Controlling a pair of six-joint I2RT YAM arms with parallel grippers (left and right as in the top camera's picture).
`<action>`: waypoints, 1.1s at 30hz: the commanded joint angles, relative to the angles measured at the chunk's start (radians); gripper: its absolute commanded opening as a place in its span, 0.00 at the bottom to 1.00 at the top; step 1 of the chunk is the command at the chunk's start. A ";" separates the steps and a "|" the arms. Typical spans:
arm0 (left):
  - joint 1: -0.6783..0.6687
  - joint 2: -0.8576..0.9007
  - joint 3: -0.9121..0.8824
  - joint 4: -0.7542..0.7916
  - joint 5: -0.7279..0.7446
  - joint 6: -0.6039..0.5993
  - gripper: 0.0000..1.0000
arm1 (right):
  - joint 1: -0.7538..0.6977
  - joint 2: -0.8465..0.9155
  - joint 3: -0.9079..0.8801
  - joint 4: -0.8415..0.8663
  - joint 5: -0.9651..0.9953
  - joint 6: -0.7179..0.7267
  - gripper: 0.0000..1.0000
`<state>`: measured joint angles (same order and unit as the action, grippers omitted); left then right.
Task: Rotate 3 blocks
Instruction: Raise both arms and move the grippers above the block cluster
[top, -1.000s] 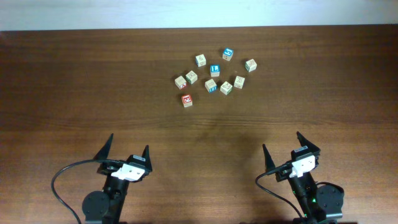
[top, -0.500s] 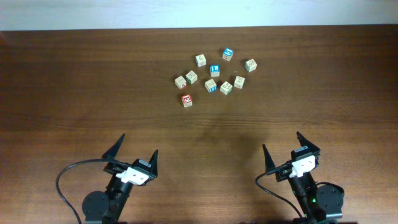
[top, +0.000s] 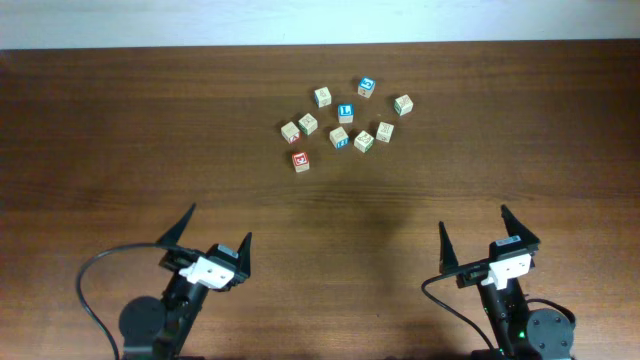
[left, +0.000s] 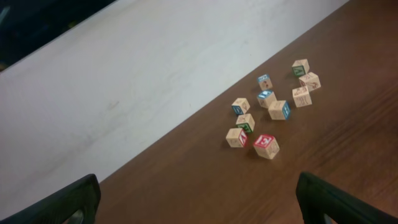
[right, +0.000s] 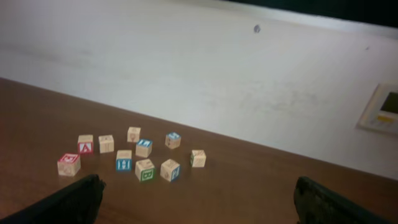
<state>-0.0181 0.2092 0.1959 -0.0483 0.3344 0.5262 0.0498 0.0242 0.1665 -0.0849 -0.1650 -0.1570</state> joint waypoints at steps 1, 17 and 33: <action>0.002 0.140 0.120 0.001 0.011 -0.017 0.99 | -0.005 0.049 0.084 -0.034 0.019 0.003 0.98; 0.002 1.128 1.217 -0.764 0.040 0.026 0.99 | -0.005 0.784 0.808 -0.523 0.019 0.003 0.98; -0.001 1.493 1.559 -1.241 0.285 0.035 0.99 | -0.005 1.664 1.624 -1.252 -0.275 0.094 0.98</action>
<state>-0.0181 1.7020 1.7329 -1.2274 0.4759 0.5571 0.0498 1.6485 1.7641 -1.3251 -0.2867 -0.1123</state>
